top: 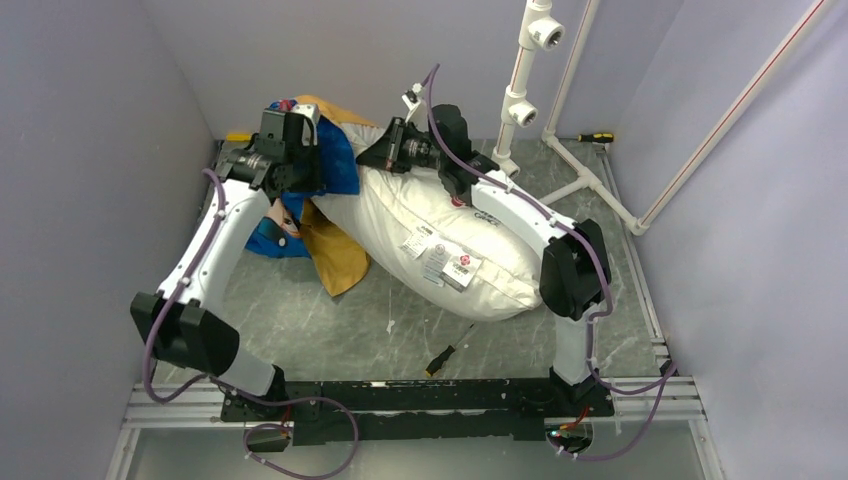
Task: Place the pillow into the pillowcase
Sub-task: Stuff the pillow into the pillowcase.
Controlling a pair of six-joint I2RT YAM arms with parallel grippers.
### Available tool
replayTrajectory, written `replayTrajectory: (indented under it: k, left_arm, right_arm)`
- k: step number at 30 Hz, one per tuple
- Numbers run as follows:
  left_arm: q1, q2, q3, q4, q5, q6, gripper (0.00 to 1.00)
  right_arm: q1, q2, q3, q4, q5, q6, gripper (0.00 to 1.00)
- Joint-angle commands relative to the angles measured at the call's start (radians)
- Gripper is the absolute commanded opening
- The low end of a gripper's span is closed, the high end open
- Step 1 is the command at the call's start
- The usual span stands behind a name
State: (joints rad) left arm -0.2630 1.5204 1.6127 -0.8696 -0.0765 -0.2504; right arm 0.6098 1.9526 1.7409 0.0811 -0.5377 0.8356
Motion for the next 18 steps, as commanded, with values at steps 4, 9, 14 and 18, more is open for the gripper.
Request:
replayTrajectory:
  k: [4, 9, 14, 18]
  left_arm:
    - [0.001, -0.260, 0.041, 0.146, 0.215, 0.014, 0.00]
    - [-0.005, -0.275, 0.143, 0.143, 0.612, -0.130, 0.00]
    - [-0.033, -0.227, 0.283, 0.214, 0.791, -0.222, 0.00]
    - [-0.064, -0.138, 0.372, 0.231, 0.886, -0.314, 0.00]
  right_arm:
    - [-0.037, 0.003, 0.163, 0.087, -0.010, 0.022, 0.00]
    - [-0.040, 0.035, 0.278, 0.097, -0.036, 0.052, 0.00]
    - [-0.039, 0.029, 0.305, 0.130, -0.040, 0.098, 0.00]
    - [-0.039, 0.008, 0.273, 0.158, -0.018, 0.130, 0.00]
